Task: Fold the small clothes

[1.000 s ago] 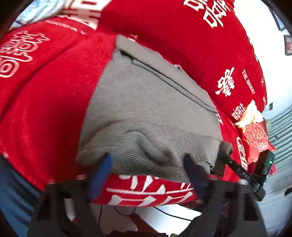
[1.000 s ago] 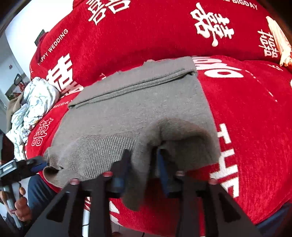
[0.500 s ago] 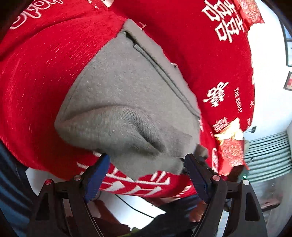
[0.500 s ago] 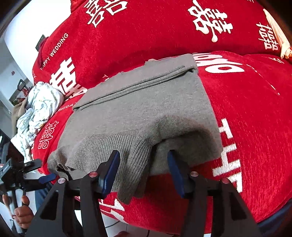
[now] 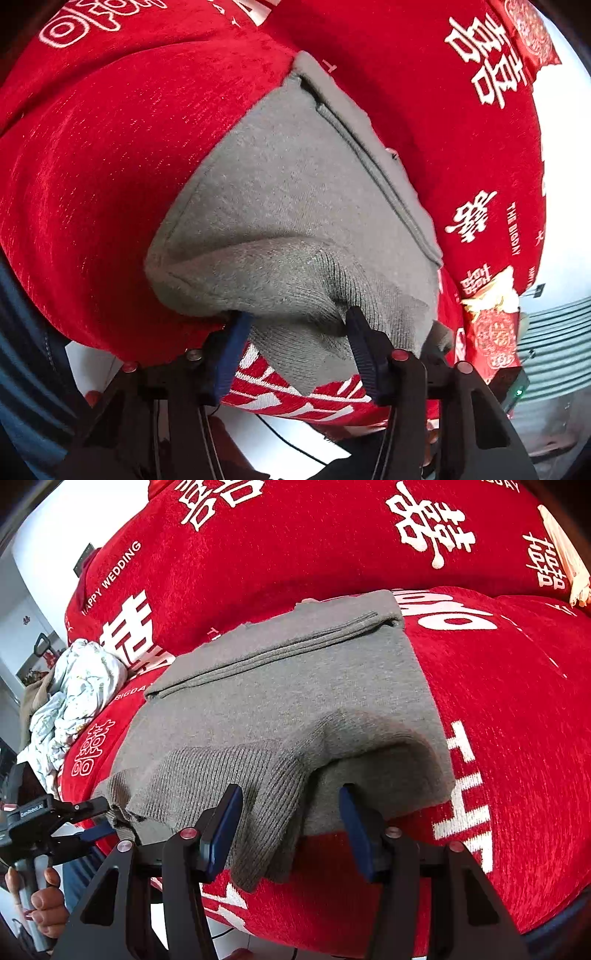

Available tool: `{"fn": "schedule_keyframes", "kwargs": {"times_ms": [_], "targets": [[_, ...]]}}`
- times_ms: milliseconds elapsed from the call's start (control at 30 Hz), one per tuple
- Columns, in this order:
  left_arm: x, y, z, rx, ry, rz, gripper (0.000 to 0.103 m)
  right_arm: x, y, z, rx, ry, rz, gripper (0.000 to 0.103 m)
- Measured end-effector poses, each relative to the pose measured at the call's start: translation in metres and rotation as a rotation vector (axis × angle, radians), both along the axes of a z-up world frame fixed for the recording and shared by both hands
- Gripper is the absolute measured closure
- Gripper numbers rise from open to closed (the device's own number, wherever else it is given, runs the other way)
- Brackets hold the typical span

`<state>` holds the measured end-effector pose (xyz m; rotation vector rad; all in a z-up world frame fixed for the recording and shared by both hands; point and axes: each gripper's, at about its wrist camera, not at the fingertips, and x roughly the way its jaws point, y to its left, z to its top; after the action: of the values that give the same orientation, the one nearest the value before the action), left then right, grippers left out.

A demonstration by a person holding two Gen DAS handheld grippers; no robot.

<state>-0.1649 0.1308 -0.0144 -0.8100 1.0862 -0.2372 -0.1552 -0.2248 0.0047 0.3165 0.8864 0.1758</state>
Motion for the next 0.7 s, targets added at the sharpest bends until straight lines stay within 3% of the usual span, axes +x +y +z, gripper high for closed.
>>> {"fn": "schedule_keyframes", "kwargs": {"times_ms": [67, 167, 233, 267, 333, 433, 567, 700], "targets": [[0.0, 0.002, -0.002, 0.02, -0.005, -0.007, 0.067, 0.001, 0.0, -0.001, -0.003, 0.001, 0.0, 0.045], [0.0, 0.007, -0.006, -0.002, -0.005, -0.008, 0.067, 0.002, -0.001, -0.003, -0.003, 0.002, -0.003, 0.045], [-0.002, 0.01, -0.005, 0.011, -0.012, -0.013, 0.08, 0.002, -0.001, -0.003, -0.012, 0.001, -0.002, 0.045], [-0.004, 0.011, -0.005, 0.017, -0.015, -0.031, 0.091, 0.002, 0.0, -0.003, -0.017, 0.002, 0.0, 0.045], [-0.016, 0.019, -0.003, 0.017, -0.017, -0.049, 0.091, 0.001, 0.001, -0.002, -0.021, 0.004, 0.001, 0.045], [-0.047, 0.047, -0.001, 0.074, -0.028, 0.017, 0.091, 0.001, 0.001, -0.002, -0.018, 0.003, 0.0, 0.045], [-0.069, 0.081, -0.023, 0.016, 0.057, 0.122, 0.091, 0.0, 0.003, -0.003, -0.037, -0.003, 0.004, 0.045], [-0.059, 0.051, -0.018, -0.058, 0.038, 0.017, 0.091, -0.001, 0.003, -0.003, -0.034, -0.001, 0.003, 0.045]]}}
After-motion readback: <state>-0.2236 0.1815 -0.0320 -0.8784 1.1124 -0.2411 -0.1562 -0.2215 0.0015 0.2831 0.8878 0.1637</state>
